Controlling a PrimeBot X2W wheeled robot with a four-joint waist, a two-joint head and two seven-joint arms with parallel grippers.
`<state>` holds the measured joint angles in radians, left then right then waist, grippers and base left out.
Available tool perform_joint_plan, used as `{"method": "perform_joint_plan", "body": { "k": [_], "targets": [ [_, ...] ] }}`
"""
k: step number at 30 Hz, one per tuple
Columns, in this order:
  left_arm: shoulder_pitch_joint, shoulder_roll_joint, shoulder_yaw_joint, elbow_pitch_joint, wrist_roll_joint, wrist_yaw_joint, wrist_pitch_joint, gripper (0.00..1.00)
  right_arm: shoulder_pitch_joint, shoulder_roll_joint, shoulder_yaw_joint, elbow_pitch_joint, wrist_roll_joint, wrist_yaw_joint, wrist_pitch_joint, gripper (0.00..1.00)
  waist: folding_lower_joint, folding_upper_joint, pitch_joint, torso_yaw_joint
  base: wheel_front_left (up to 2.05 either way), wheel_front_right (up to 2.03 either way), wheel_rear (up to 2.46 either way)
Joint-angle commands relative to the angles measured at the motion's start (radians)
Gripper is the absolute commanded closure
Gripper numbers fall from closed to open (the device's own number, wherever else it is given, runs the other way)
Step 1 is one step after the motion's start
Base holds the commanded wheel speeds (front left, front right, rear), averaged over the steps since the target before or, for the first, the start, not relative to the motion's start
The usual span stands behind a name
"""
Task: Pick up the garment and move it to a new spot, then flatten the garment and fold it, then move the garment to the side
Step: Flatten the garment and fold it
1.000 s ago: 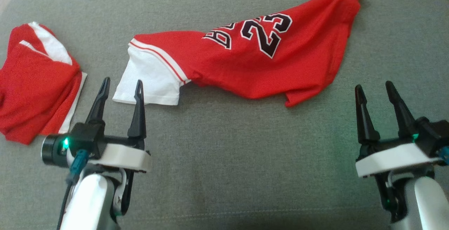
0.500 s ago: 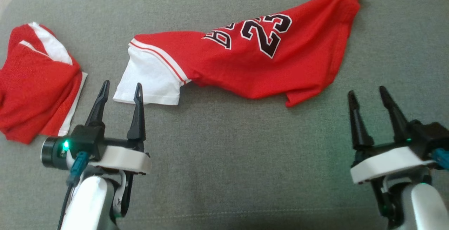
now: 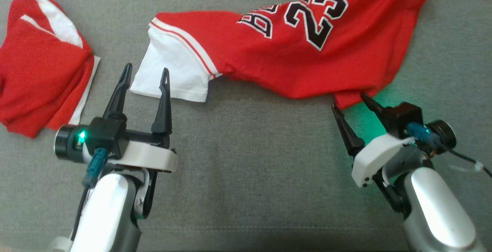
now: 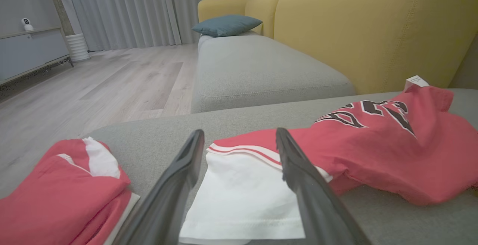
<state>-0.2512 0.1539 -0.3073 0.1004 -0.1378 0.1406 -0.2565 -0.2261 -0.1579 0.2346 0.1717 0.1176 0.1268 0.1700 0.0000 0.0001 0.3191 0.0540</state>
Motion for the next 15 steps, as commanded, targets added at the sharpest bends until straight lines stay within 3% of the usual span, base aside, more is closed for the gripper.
{"method": "perform_joint_plan", "body": {
  "k": [1,5,6,7,15],
  "targets": [
    [-0.037,0.011,0.035,-0.030,0.011,0.001,-0.005,0.00,-0.037,-0.012,0.029,0.002,-0.017,0.004,0.013,0.00,0.0000,-0.0001,0.017,0.011,0.00,0.00,0.00],
    [-0.045,0.002,0.036,-0.026,0.012,-0.001,-0.005,0.00,-0.078,-0.010,0.039,0.083,-0.036,0.004,0.067,0.00,0.0000,-0.0001,0.028,0.016,0.00,0.00,0.00],
    [-0.046,0.000,0.037,-0.025,0.013,-0.001,-0.005,0.00,-0.084,-0.007,0.040,0.092,-0.035,0.004,0.074,0.29,0.0000,-0.0001,0.030,0.016,0.00,0.00,0.00],
    [-0.046,-0.001,0.038,-0.025,0.013,-0.002,-0.005,0.00,-0.088,-0.006,0.039,0.096,-0.033,0.004,0.075,0.97,0.0000,-0.0001,0.031,0.016,0.00,0.00,0.00],
    [-0.029,0.001,0.058,-0.023,0.015,-0.002,-0.005,0.00,-0.042,-0.049,0.007,-0.001,-0.026,0.004,0.056,1.00,0.0000,-0.0001,0.011,-0.010,0.00,0.00,0.00]
  ]
}}
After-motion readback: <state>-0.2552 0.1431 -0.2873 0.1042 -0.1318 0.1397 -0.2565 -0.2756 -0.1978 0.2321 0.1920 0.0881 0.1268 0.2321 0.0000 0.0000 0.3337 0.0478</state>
